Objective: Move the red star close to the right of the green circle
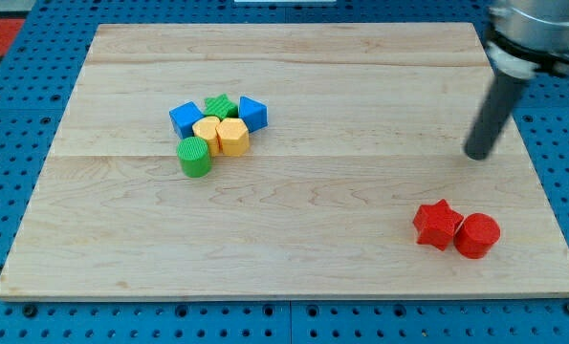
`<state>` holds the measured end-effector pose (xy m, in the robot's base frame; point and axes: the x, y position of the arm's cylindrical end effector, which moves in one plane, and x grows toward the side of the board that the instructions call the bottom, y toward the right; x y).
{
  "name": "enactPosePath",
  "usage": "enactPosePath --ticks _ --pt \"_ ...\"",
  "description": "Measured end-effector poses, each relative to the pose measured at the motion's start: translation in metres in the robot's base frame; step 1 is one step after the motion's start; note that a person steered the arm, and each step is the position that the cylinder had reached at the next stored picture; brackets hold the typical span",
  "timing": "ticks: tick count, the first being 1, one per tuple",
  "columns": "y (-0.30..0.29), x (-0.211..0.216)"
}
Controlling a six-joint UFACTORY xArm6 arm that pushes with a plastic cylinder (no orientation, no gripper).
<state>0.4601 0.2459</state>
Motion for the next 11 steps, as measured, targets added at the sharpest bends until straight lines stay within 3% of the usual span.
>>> enactPosePath --ticks 2,3,5,8,10,11 --pt "-0.01 0.088" --pt "-0.002 0.095" --pt "-0.064 0.103" --pt "-0.145 0.071" --pt "-0.14 0.025" --pt "-0.159 0.023"
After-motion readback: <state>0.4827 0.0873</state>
